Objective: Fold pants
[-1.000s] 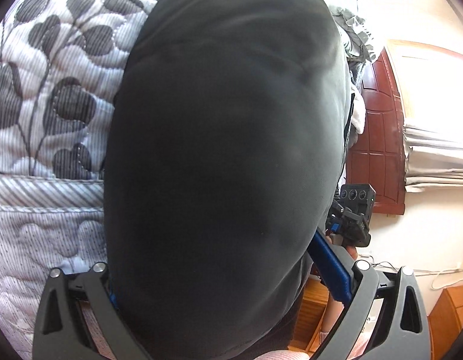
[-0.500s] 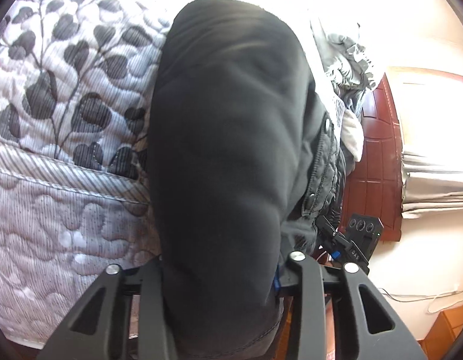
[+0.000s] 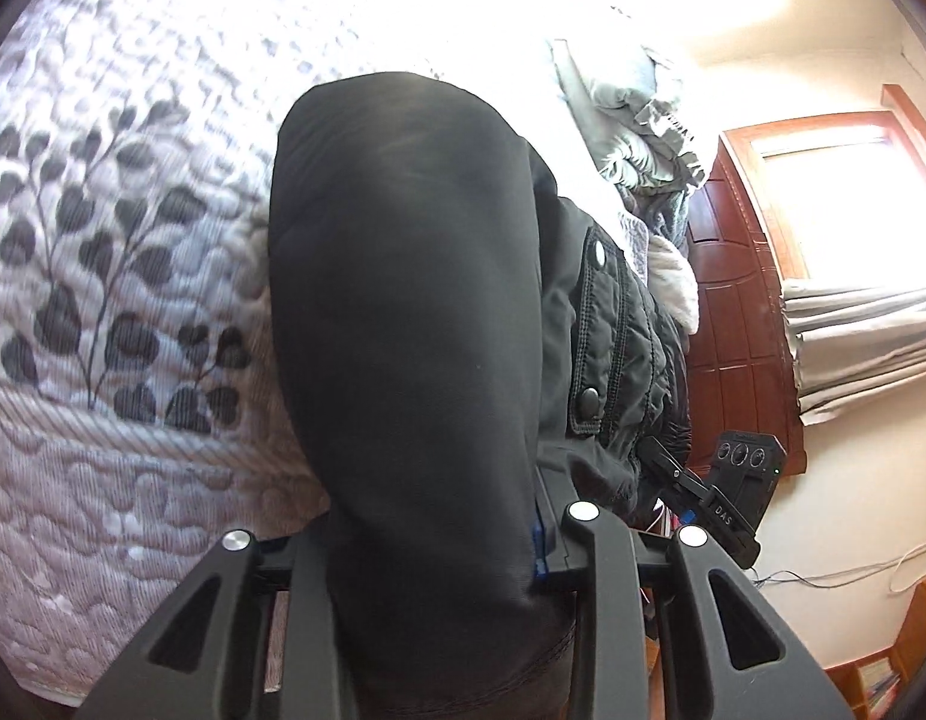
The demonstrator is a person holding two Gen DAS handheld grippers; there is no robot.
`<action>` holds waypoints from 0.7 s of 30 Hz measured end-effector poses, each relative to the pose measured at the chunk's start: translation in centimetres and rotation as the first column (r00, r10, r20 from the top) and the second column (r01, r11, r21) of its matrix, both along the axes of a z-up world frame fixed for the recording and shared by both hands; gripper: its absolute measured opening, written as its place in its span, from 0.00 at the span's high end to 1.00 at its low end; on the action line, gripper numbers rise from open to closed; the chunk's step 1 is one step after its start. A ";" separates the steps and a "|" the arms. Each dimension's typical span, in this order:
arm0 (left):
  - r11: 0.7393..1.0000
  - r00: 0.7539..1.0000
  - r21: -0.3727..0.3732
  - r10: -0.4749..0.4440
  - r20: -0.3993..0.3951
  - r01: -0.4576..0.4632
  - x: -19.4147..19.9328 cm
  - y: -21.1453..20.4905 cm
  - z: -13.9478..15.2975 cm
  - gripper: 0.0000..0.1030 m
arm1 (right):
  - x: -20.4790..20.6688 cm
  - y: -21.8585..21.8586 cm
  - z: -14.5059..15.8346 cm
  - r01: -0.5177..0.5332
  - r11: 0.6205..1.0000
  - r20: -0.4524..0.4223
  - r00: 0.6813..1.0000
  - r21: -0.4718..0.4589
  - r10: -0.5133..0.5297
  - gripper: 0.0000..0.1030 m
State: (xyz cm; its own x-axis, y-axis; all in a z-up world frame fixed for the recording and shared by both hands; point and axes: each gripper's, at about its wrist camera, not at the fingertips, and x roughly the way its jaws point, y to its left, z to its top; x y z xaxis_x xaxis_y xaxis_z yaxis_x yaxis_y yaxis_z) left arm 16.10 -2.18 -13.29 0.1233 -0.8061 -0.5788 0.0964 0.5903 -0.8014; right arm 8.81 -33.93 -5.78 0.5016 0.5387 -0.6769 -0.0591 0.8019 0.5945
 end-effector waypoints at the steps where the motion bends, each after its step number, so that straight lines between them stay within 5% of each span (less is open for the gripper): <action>1: 1.000 1.000 -0.002 0.002 0.011 -0.002 0.4 0.1 0.4 0.70 | 0.5 -0.1 0.3 -0.002 1.000 0.011 1.000 -0.002 0.002 0.67; 11: 0.999 0.995 0.009 0.042 0.093 -0.043 7.4 -0.1 2.7 0.70 | 10.5 0.3 1.9 -0.030 0.999 0.057 0.998 -0.040 0.032 0.67; 21: 0.994 0.996 0.087 0.063 0.068 -0.068 14.9 -0.9 -1.4 0.70 | 19.3 -0.8 -4.6 -0.024 1.000 -0.052 0.998 0.003 0.024 0.66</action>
State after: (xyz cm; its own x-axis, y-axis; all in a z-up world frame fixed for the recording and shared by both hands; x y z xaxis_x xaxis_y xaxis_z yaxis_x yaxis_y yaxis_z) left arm 30.99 -3.12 -14.65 0.2136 -0.7407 -0.6370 0.1052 0.6657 -0.7388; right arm 28.08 -34.74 -10.34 0.4530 0.5517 -0.7003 -0.0470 0.7992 0.5992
